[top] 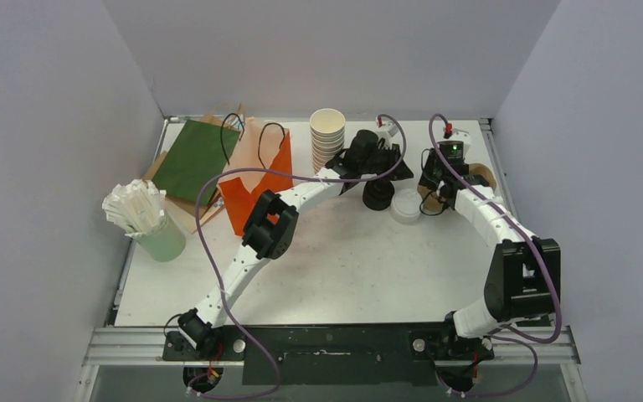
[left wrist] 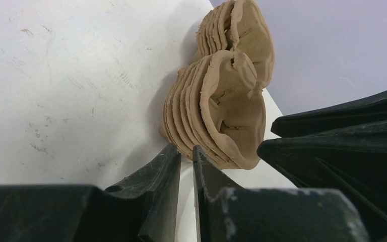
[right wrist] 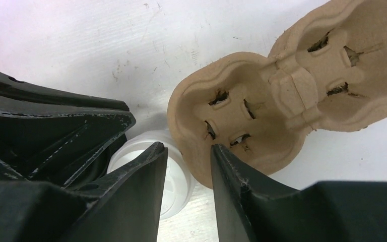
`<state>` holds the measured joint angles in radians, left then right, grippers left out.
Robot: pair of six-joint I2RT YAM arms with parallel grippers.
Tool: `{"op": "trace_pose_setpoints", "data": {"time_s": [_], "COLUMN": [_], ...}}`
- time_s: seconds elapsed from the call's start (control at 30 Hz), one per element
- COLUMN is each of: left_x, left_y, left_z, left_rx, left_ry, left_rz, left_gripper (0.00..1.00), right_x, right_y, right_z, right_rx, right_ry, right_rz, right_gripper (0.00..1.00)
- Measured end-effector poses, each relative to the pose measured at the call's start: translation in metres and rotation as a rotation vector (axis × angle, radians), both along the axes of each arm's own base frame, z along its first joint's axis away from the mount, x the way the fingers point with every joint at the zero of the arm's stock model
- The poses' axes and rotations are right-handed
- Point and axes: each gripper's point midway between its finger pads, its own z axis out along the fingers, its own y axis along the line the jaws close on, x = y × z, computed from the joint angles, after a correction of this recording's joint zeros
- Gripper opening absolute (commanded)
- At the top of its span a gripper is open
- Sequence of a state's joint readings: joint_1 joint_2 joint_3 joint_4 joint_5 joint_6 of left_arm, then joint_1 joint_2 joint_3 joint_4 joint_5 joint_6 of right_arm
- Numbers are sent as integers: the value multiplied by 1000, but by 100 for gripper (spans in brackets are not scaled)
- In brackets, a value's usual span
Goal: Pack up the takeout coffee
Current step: Pick up the cup tray from the cup tray.
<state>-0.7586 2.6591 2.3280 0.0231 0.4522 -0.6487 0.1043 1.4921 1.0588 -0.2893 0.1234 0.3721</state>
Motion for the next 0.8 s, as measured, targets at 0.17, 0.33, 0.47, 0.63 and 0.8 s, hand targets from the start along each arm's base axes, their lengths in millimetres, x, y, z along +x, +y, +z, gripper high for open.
{"op": "trace_pose_setpoints", "data": {"time_s": [0.17,0.33,0.47,0.63,0.8], "left_x": [3,3,3,3,2], "left_y": [-1,-2,-2,-3,-3], "left_z": [3,7,9,9,9], "left_rx": [-25,-41,-49,-51,-53], "left_ry": [3,1,2,7,12], "left_rz": [3,0,-1,-2,-6], "left_gripper": [15,15,15,15,16], "right_x": [3,4,10,12,14], "right_y": [1,6,12,12,10], "right_z": [-12,-28,-32,-32,-28], "right_rx": [-31,-55,-71,-84,-95], "right_ry": [29,73,84,83,74], "right_rz": [37,65,80,76,66], "right_gripper": [41,40,35,31,24]}}
